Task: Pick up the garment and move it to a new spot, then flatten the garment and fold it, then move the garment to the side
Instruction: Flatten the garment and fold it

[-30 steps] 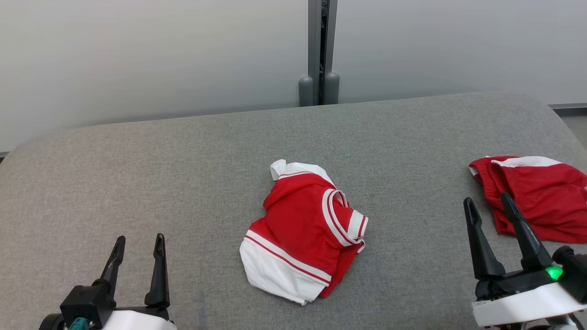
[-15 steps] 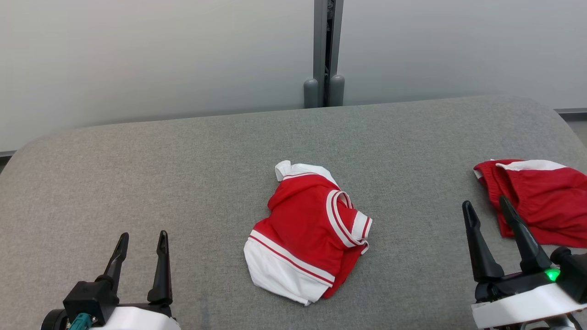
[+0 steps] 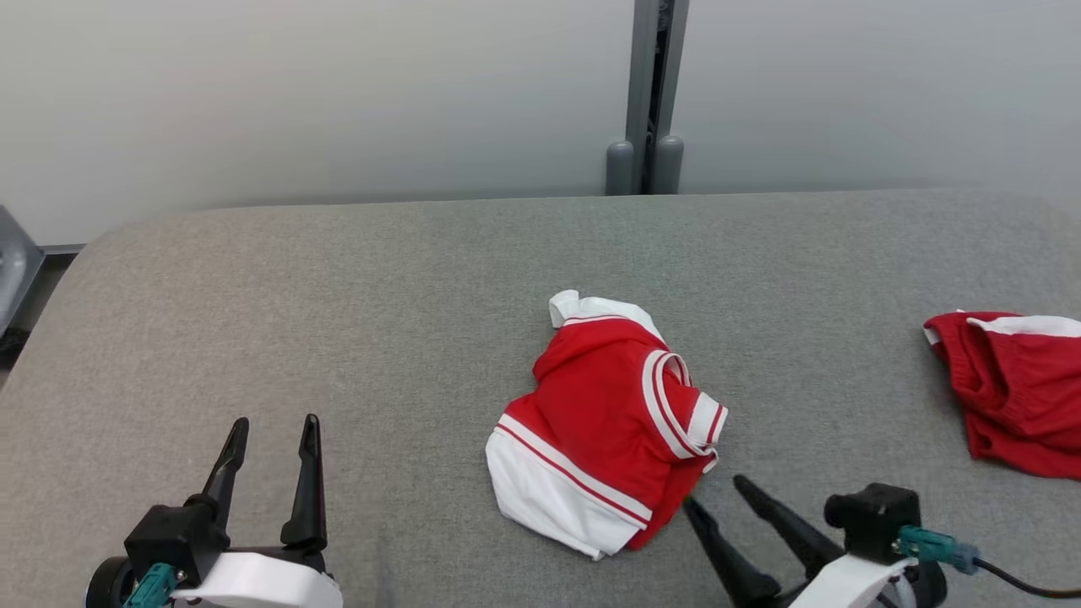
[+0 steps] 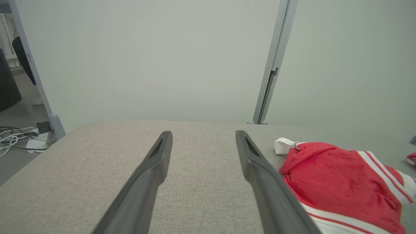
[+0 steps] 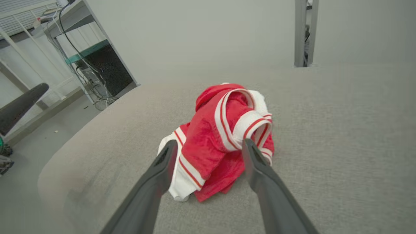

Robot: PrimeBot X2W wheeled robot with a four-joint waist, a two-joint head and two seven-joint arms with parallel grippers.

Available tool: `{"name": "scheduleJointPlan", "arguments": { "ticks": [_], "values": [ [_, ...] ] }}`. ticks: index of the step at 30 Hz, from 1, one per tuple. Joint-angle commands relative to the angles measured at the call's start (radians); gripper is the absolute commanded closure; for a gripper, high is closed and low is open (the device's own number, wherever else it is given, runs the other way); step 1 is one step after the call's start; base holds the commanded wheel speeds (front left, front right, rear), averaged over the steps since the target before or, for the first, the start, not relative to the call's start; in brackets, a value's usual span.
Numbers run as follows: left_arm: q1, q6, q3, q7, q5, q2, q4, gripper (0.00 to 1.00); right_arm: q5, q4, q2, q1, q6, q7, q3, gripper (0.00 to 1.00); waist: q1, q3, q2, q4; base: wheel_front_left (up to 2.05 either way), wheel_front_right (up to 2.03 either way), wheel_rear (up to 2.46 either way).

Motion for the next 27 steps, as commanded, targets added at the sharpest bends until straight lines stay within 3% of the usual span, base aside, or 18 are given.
{"name": "scheduleJointPlan", "arguments": {
  "ticks": [1, 5, 10, 19, 27],
  "values": [
    [-0.024, -0.008, 0.004, 0.001, -0.009, 0.004, 0.008, 0.00, 0.033, 0.018, -0.018, -0.009, 0.000, 0.067, 0.046, 0.00, 0.0000, 0.003, 0.0000, 0.026, 0.00, 0.00, 0.00],
    [-0.032, -0.014, 0.000, -0.002, -0.014, -0.003, 0.023, 0.00, 0.108, 0.065, -0.017, -0.024, 0.000, 0.229, 0.060, 0.00, 0.0000, 0.009, 0.0000, 0.071, 0.00, 0.00, 0.00],
    [-0.042, -0.017, -0.005, -0.005, -0.012, -0.011, 0.031, 0.00, 0.110, 0.105, -0.003, -0.039, 0.000, 0.355, 0.019, 0.00, 0.0000, 0.024, 0.0000, 0.120, 0.00, 0.00, 0.00],
    [-0.063, -0.024, -0.007, -0.010, -0.011, -0.017, 0.038, 0.00, 0.082, 0.135, 0.021, -0.058, 0.000, 0.401, -0.056, 0.00, 0.0000, 0.069, 0.0000, 0.187, 0.00, 0.00, 0.00],
    [-0.082, -0.032, -0.004, -0.013, -0.012, -0.019, 0.047, 0.00, 0.092, 0.151, 0.035, -0.075, 0.000, 0.393, -0.049, 0.01, 0.0000, 0.095, 0.0000, 0.220, 0.00, 0.00, 0.00]
  ]
}}
